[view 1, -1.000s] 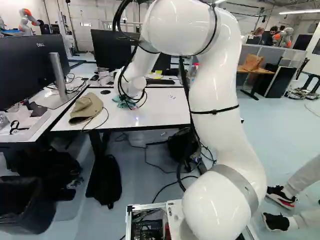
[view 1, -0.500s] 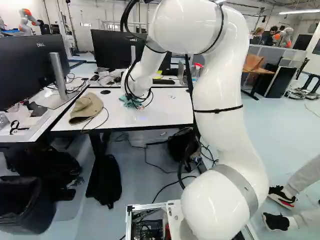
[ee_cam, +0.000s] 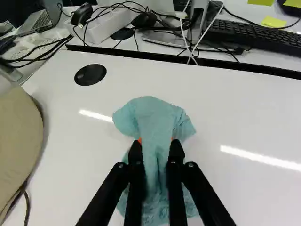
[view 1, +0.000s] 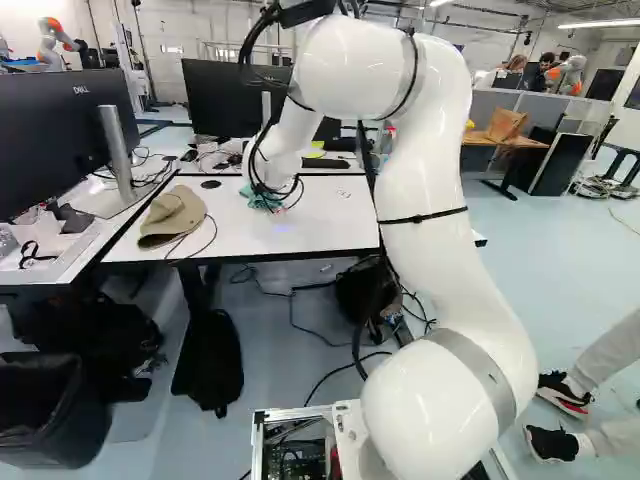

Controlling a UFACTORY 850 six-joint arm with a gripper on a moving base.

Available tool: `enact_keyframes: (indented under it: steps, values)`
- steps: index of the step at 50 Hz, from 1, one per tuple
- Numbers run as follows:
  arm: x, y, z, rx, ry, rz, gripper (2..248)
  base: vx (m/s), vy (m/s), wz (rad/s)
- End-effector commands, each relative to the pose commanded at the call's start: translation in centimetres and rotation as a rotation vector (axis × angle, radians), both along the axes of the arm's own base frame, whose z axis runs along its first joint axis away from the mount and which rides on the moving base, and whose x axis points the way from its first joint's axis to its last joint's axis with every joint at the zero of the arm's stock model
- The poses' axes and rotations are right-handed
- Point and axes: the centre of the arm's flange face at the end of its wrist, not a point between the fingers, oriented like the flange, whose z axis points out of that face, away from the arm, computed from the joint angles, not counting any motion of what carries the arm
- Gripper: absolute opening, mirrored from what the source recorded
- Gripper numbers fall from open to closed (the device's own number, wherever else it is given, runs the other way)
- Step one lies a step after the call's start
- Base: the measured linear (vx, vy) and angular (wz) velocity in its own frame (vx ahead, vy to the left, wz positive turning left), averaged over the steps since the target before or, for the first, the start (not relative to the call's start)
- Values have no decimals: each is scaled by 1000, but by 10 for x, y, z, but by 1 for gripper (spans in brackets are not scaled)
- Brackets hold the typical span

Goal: Clean the table with the green towel

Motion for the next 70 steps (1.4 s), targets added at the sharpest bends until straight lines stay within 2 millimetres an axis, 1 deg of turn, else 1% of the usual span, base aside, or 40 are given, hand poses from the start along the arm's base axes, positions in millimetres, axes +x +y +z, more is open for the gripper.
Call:
enact_keyframes:
  steps: [9, 20, 39, 54, 70]
  values:
    - [0, 0, 1, 1, -2, 0, 53, 0, 0, 0]
    - [-8, 5, 13, 5, -14, 12, 53, 0, 0, 0]
    - [-37, 28, 38, 15, -35, 62, 53, 0, 0, 0]
    - [-61, 43, 40, 11, -26, 100, 53, 0, 0, 0]
    - [-90, 43, 43, 5, -11, 122, 53, 0, 0, 0]
